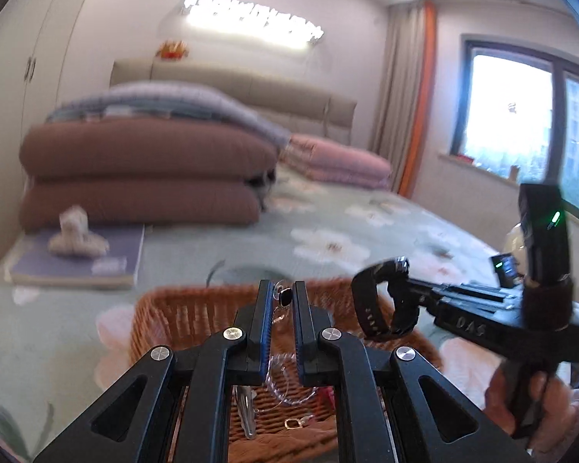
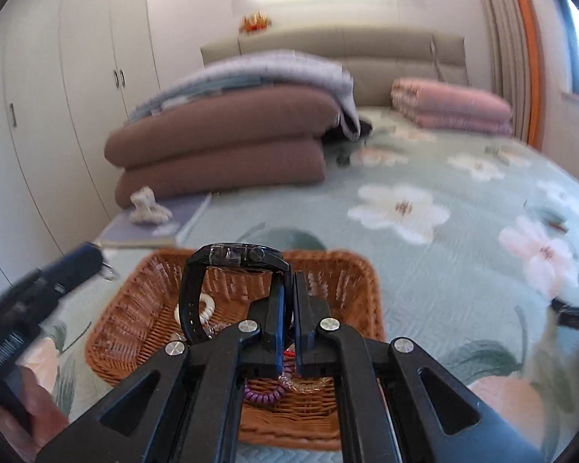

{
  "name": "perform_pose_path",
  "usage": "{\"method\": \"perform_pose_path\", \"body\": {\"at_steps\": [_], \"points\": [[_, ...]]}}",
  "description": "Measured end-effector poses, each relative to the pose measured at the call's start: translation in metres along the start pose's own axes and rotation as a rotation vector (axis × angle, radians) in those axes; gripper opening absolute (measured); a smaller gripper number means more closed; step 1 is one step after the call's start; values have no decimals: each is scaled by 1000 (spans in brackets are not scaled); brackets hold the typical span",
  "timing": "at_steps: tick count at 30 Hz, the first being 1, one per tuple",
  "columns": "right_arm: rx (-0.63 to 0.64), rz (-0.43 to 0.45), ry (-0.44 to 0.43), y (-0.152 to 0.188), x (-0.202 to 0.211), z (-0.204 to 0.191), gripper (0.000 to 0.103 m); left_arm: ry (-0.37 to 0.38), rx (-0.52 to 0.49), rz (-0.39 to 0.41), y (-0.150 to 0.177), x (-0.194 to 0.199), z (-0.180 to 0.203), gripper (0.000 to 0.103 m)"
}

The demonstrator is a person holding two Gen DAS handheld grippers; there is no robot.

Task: Organize jewelry
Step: 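Carry the earring and watch into the basket and open both tools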

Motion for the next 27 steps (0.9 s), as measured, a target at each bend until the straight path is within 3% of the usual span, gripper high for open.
{"method": "perform_pose_path", "body": {"at_steps": [3, 9, 13, 23, 25, 27], "points": [[-17, -51, -13, 5, -21, 0, 4, -15, 67, -29, 21, -13, -8, 9], [-27, -141, 1, 19, -47, -4, 4, -74, 105, -102, 41, -32, -25, 9], [-36, -181, 29, 26, -59, -3, 4, -59, 132, -139, 48, -41, -33, 9], [-30, -171, 30, 29, -60, -1, 5, -34, 111, -128, 52, -37, -28, 11], [-49, -170, 14, 30, -59, 0, 7, -41, 108, -122, 52, -36, -27, 20], [-55, -177, 1, 32, -59, 0, 8, -71, 97, -107, 51, -33, -27, 48]]}}
Point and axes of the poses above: each gripper's, at about its wrist camera, not at the fingertips, and x roughly against the way its jaws point, z to its right, y to its underside, the point moved 4 cm from there along -x, roughly the way its jaws point, and after that the axes turned 2 degrees about -y, right-handed, at the moved point
